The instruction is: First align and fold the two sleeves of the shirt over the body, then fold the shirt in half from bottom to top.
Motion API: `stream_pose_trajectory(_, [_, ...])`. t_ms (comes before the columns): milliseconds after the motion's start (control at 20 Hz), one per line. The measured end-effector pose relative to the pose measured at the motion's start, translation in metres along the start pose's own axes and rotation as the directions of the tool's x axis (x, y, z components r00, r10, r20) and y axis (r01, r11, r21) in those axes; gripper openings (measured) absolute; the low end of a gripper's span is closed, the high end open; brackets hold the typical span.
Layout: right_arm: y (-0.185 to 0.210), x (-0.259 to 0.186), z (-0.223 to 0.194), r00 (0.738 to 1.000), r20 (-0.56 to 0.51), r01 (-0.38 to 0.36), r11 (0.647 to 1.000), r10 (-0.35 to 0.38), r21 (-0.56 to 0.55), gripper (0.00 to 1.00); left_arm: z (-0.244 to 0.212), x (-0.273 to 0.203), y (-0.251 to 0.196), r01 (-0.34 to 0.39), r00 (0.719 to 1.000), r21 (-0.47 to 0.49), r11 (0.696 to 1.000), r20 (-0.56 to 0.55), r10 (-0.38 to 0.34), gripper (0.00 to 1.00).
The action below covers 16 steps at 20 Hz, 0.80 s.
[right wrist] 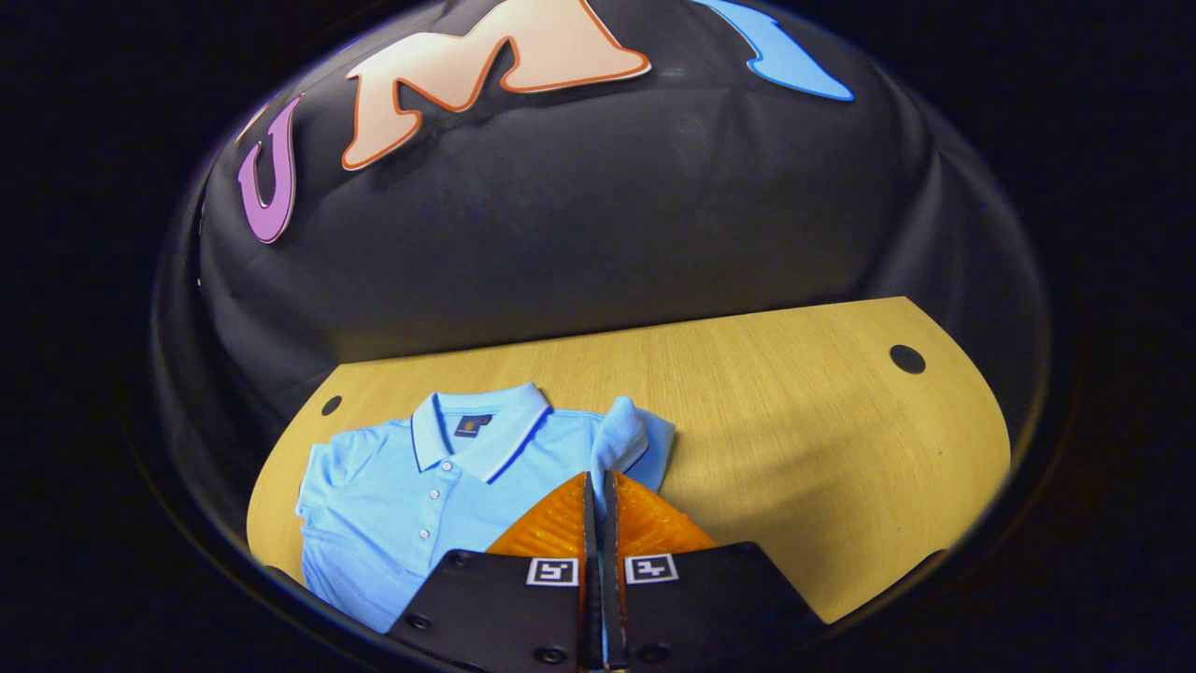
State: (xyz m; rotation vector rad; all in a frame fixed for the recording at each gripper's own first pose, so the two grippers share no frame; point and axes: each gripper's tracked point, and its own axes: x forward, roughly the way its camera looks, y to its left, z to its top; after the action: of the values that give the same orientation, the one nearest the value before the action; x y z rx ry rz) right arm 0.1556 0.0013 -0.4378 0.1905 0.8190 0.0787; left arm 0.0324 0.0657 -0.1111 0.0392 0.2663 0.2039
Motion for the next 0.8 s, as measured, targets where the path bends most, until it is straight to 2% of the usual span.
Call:
stream_pose_trajectory(350, [0.057,0.022,-0.034,0.997,-0.069,-0.03,1.0,0.029,-0.006,0.04,-0.005,0.0,0.045,-0.038,0.999,0.02,0.999,-0.011,0.038,0.94])
stream_pose_trajectory(650, [0.078,0.032,-0.051,0.994,-0.112,-0.012,1.0,0.015,0.026,0.04,-0.015,0.006,0.069,-0.042,0.999,0.017,0.999,-0.033,0.042,0.95])
stream_pose_trajectory(700, [0.08,0.036,-0.054,0.993,-0.119,-0.01,0.999,0.014,0.033,0.07,-0.016,0.008,0.07,-0.039,0.999,0.014,0.999,-0.034,0.039,0.95])
stream_pose_trajectory(800, [0.083,0.025,-0.049,0.994,-0.107,-0.019,1.0,0.021,0.02,0.49,-0.02,0.013,0.069,-0.023,0.999,0.003,1.0,-0.035,0.024,0.95])
